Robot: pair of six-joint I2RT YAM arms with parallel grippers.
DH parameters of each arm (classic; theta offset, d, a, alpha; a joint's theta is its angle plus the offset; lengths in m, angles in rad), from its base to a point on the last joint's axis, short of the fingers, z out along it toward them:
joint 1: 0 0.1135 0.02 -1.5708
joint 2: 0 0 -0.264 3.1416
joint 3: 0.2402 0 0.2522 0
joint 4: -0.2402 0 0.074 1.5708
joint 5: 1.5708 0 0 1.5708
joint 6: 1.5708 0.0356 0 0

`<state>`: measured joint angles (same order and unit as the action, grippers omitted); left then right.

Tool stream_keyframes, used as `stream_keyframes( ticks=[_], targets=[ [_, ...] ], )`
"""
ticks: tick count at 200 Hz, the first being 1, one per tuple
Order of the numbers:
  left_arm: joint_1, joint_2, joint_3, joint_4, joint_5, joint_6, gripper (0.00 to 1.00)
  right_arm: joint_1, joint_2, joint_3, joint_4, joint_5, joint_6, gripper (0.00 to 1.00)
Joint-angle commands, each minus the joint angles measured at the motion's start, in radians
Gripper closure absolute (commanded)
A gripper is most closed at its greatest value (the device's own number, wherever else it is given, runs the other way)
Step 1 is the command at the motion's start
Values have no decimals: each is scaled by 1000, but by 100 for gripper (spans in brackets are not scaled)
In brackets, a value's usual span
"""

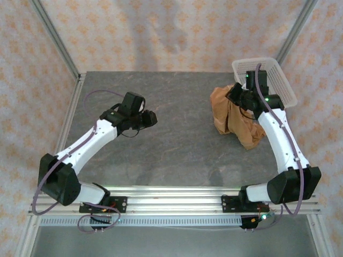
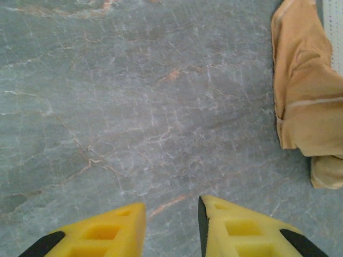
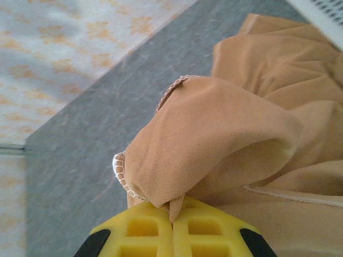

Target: Fold the inside-out t-shirt

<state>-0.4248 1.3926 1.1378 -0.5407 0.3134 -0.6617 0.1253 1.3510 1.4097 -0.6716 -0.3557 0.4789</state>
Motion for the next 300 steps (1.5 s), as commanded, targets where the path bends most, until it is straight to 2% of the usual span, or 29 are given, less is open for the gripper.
stream_keyframes(
  ticks=[1, 25, 52, 77, 101, 134, 161, 174, 193, 209, 233, 277, 300],
  targets=[
    [10, -27, 39, -16, -71, 16, 66, 52, -17, 91, 23, -107, 31, 100],
    [57, -91, 58, -98, -98, 48, 62, 177, -2, 166, 16, -120, 56, 100],
    [198, -187, 53, -179, -64, 77, 58, 315, 49, 261, 43, -171, 106, 100],
    [278, -234, 73, -247, -58, 122, 55, 355, 58, 335, 43, -222, 114, 100],
    [282, -225, 82, -255, -52, 155, 54, 308, -8, 345, -35, -97, 46, 100],
    [278, -169, 0, -131, 48, 96, 54, 40, -103, 171, -62, -84, 24, 100],
    [216, -105, -33, -71, 38, 92, 51, -110, -162, -54, -61, 13, -14, 100],
    [172, -64, -33, -48, 25, 98, 50, -127, -197, -156, 9, -23, -3, 100],
    [123, 10, -26, -20, 18, 98, 49, -127, -153, -244, 100, -120, 21, 100],
    [84, 73, -21, 14, 28, 87, 49, -127, -96, -269, 107, -138, 13, 100],
    [11, 146, -27, 68, 36, 62, 49, -127, -48, -285, 86, -76, -20, 100],
    [-176, 233, -75, 218, 63, -25, 48, -139, -23, -290, 71, -16, -45, 100],
    [-262, 281, -70, 236, 48, -63, 48, -150, -14, -293, 67, -23, -52, 100]
  ],
)
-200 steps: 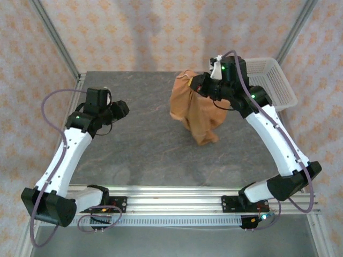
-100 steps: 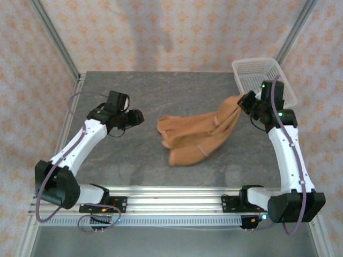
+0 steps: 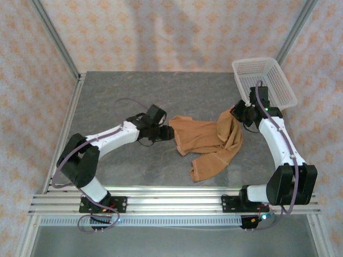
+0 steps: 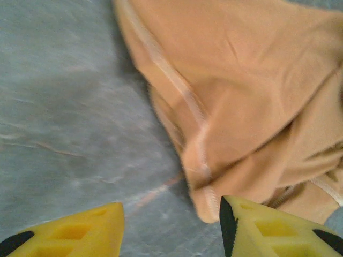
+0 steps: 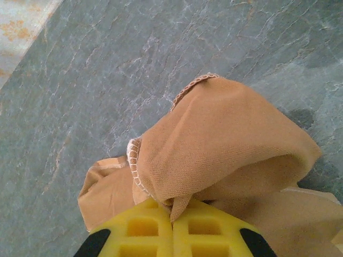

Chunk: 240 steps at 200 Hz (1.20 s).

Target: Fold the inside-out t-shirt

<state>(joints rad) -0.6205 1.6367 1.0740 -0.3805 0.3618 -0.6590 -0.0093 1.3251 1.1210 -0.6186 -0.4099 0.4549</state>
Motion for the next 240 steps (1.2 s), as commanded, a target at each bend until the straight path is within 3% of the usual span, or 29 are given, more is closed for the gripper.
stream_keyframes(
  ticks=[1, 33, 83, 95, 111, 120, 133, 181, 240],
  targets=[
    [-70, 40, -6, 76, -1, -68, 48, -16, 12, -4, 14, 31, -27, 100],
    [-142, 102, -1, 79, -30, -97, 43, -27, 23, 3, 10, 21, -35, 100],
    [-157, 196, 45, 115, -31, -137, 43, -34, 22, 7, 11, 7, -39, 100],
    [-161, 218, 61, 124, -37, -147, 52, -36, 22, 11, 9, 8, -40, 100],
    [-160, 226, 90, 88, -70, -154, 85, -41, 22, 21, 6, 5, -39, 100],
    [-159, 213, 120, 34, -99, -148, 99, -42, 21, 31, -1, 4, -39, 100],
    [-149, 180, 169, -50, -134, -125, 100, -43, 18, 51, -11, 0, -39, 100],
    [7, -31, 441, -408, -202, 24, 100, -44, -15, 143, -75, 18, -38, 100],
    [260, -184, 655, -570, -201, 119, 100, -44, -56, 231, -90, -60, 13, 100]
  ],
)
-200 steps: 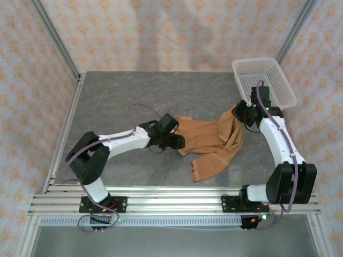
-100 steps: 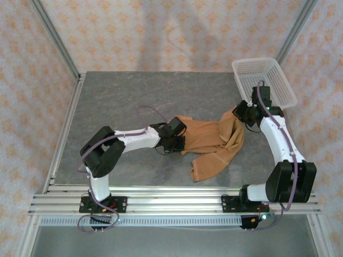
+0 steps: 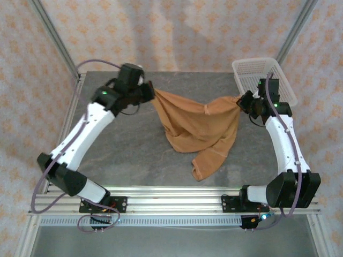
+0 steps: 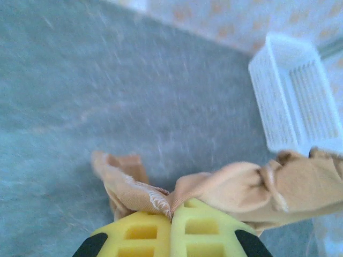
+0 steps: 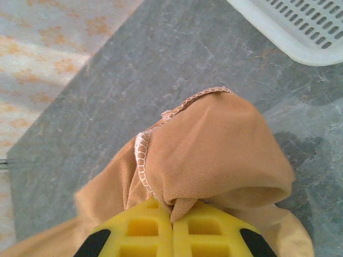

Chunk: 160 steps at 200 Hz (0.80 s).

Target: Fold the inside-out t-shirt

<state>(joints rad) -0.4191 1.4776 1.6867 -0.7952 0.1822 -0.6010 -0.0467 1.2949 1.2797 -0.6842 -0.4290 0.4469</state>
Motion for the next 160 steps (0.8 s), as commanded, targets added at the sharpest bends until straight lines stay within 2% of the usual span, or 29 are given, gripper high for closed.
stream_keyframes(
  ticks=[1, 55, 72, 99, 126, 160],
  targets=[
    [62, -27, 43, -156, -21, 61, 100, -7, -26, 74, -25, -43, 22, 100],
    [139, -94, 107, -171, 10, 101, 100, -5, -62, 117, 55, -244, 135, 100],
    [173, -87, 159, -201, 30, 115, 100, -5, -77, 152, 48, -252, 144, 100],
    [241, -65, 334, -282, 50, 138, 100, -5, -92, 235, 13, -248, 140, 100],
    [272, -75, 477, -334, 66, 138, 100, -5, -107, 276, 26, -294, 184, 100],
    [273, -184, 482, -330, 34, 133, 100, -3, -226, 261, 76, -326, 266, 100]
  ],
)
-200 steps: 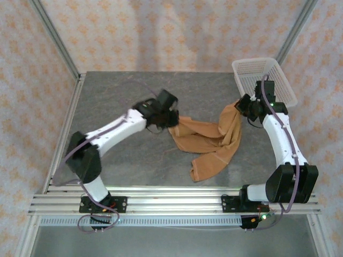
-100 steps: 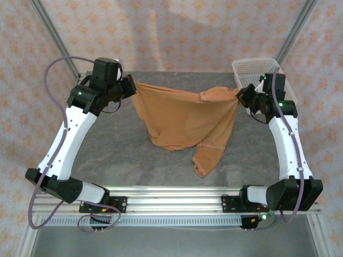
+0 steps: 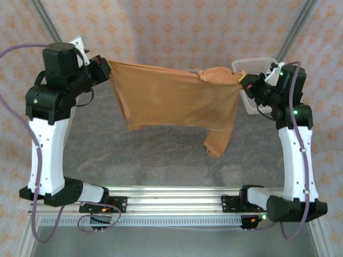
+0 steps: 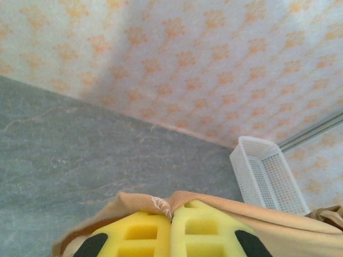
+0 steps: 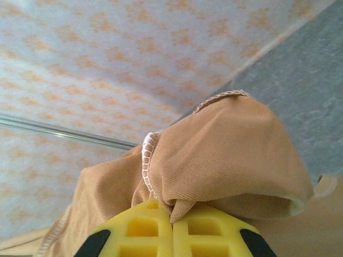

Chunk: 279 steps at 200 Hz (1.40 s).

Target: Fold the inside-out t-shirt

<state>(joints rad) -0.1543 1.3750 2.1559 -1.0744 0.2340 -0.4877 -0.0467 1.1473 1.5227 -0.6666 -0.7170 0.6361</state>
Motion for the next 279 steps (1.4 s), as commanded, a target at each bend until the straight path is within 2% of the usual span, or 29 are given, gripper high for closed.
stream_keyframes(
  ticks=[1, 31, 59, 96, 109, 121, 143, 176, 213, 252, 279],
  targets=[
    [9, -85, 11, -50, -20, 20, 100, -3, -80, 19, 60, -38, 78, 100],
    [9, -170, -14, -34, -69, 27, 100, 3, -143, 16, 81, -46, 123, 100],
    [9, -159, -52, -22, -96, 47, 100, 8, -131, -31, 111, -21, 131, 100],
    [9, -40, -330, 137, -97, 59, 100, 28, 9, -200, 232, 54, 123, 100],
    [9, 42, -429, 193, -105, 69, 100, 40, 99, -237, 247, 115, 99, 91],
    [9, 118, -507, 246, -113, 75, 100, 40, 190, -250, 237, 192, 76, 74],
    [2, 213, -623, 352, -43, 64, 100, 47, 331, -214, 138, 388, 18, 58],
    [-87, 211, -755, 444, -50, 59, 100, 155, 414, -181, 116, 509, -57, 52],
    [-157, 171, -867, 488, -57, 31, 100, 293, 570, -80, 97, 543, -155, 48],
    [-159, 125, -952, 475, -87, 15, 100, 329, 773, 62, 39, 500, -232, 48],
    [-159, 96, -1002, 488, -65, -5, 100, 354, 931, 223, -5, 552, -277, 48]
  ],
)
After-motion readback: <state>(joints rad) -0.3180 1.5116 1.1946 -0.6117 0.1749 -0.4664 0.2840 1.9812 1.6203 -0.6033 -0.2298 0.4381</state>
